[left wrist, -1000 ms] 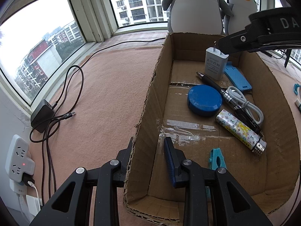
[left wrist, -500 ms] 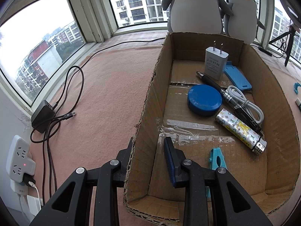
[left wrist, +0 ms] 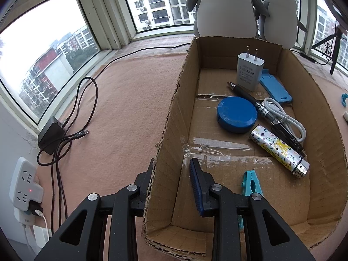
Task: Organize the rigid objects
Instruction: 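Move the right gripper toward the glue stick and white square box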
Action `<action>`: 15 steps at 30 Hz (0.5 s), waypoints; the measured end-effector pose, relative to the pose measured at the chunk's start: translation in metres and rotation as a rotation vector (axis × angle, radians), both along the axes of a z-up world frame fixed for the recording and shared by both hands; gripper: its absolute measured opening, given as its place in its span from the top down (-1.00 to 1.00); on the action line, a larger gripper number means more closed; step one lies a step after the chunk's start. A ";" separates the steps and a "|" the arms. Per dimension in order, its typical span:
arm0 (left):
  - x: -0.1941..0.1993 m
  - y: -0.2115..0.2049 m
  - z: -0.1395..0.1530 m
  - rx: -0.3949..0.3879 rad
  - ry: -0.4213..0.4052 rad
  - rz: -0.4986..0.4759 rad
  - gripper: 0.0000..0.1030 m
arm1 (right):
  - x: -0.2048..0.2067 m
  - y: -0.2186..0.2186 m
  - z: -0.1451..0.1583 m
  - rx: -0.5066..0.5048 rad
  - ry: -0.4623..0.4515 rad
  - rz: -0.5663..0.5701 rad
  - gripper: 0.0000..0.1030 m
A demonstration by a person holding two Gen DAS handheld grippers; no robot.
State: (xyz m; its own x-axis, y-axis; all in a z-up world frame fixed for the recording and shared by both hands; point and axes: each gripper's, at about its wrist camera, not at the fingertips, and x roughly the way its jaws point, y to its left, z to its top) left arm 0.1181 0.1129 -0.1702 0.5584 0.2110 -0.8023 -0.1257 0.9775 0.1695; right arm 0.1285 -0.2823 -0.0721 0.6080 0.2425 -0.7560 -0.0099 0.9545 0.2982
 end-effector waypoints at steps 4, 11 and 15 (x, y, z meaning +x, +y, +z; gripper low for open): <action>0.000 0.000 0.000 0.004 0.001 0.001 0.41 | 0.022 -0.008 -0.012 0.019 0.048 0.000 0.33; -0.001 0.000 0.000 0.005 0.000 0.008 0.41 | 0.036 -0.006 -0.023 -0.082 0.113 0.040 0.37; -0.001 -0.001 0.000 0.005 0.001 0.008 0.41 | 0.022 -0.012 -0.026 -0.121 0.127 0.050 0.40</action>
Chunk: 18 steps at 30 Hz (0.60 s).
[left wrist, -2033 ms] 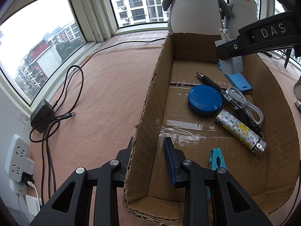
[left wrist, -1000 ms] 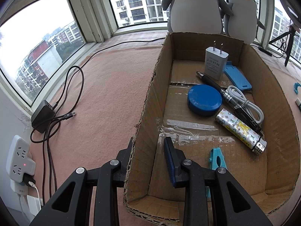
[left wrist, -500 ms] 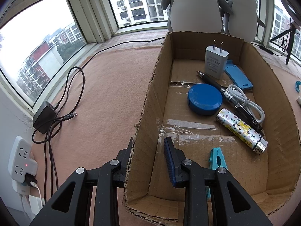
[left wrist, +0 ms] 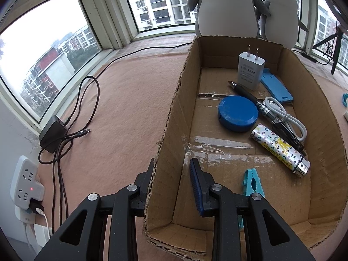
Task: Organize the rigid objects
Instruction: 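Move the right gripper toward the glue stick and white square box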
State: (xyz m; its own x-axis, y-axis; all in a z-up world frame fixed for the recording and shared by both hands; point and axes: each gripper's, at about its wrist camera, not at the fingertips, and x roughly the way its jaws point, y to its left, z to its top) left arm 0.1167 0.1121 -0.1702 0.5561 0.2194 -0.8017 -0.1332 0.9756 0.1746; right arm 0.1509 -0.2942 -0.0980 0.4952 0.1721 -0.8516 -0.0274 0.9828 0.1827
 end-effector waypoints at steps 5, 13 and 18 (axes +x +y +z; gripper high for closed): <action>0.000 0.000 0.000 0.002 0.002 -0.002 0.41 | -0.026 -0.015 -0.005 0.013 0.013 -0.029 0.40; -0.001 0.001 0.000 0.004 0.002 -0.003 0.41 | -0.068 -0.034 -0.008 0.031 -0.028 -0.063 -0.11; 0.000 0.001 0.000 0.003 -0.001 -0.004 0.41 | -0.077 -0.024 -0.020 -0.085 -0.002 0.018 -0.34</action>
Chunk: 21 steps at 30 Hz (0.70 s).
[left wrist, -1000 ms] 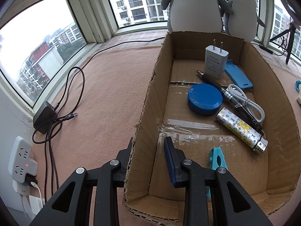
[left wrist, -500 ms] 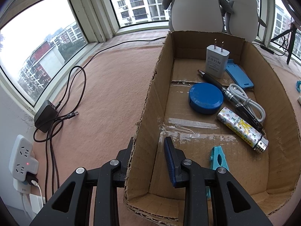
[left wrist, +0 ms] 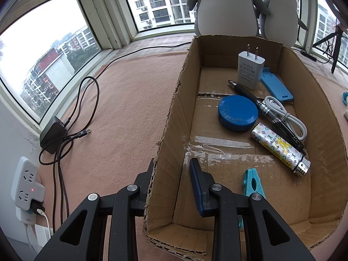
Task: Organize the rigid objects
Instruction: 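Move the right gripper toward the glue stick and white square box, then grasp the white square box with the right gripper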
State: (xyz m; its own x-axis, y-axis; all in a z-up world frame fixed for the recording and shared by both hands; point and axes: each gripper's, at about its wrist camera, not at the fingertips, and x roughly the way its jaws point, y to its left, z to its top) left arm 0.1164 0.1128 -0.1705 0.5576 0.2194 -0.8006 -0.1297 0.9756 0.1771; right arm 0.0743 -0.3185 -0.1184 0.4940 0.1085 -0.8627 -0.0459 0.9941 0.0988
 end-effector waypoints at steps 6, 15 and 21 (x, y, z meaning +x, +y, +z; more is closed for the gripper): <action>-0.001 0.000 0.000 -0.001 -0.002 0.003 0.41 | 0.006 0.012 -0.013 -0.105 0.047 0.077 -0.42; -0.001 0.000 0.000 -0.002 -0.002 0.004 0.41 | 0.025 0.016 -0.025 -0.174 0.084 0.132 -0.45; -0.001 0.000 -0.001 -0.002 -0.001 0.005 0.41 | 0.036 0.015 -0.036 -0.198 0.112 0.154 -0.45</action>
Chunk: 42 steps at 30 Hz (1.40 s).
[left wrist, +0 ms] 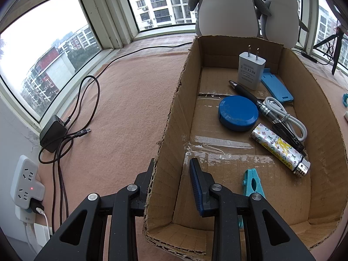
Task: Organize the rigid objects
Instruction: 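Grasp the white square box with the right gripper, then carry the white square box with the right gripper into the box and release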
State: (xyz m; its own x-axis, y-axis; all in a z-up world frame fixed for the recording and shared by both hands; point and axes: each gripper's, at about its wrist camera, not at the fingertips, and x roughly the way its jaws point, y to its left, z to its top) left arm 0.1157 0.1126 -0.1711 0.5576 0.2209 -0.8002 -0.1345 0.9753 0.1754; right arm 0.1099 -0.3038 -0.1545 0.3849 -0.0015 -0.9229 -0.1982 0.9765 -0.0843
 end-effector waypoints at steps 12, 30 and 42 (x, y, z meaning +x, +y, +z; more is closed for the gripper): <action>0.000 0.000 0.000 -0.001 0.000 0.000 0.41 | 0.019 -0.001 -0.015 0.019 0.060 0.045 -0.46; 0.000 0.000 -0.001 -0.004 -0.002 0.001 0.41 | -0.001 -0.007 0.005 0.082 0.012 -0.007 -0.30; 0.001 0.000 -0.001 -0.006 -0.004 0.003 0.41 | -0.002 0.070 0.079 0.194 -0.150 0.104 -0.30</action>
State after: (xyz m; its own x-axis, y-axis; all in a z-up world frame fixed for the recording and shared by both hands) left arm 0.1165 0.1130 -0.1722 0.5600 0.2176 -0.7994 -0.1379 0.9759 0.1690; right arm 0.1075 -0.2342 -0.0751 0.5061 0.2171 -0.8347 -0.2980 0.9522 0.0669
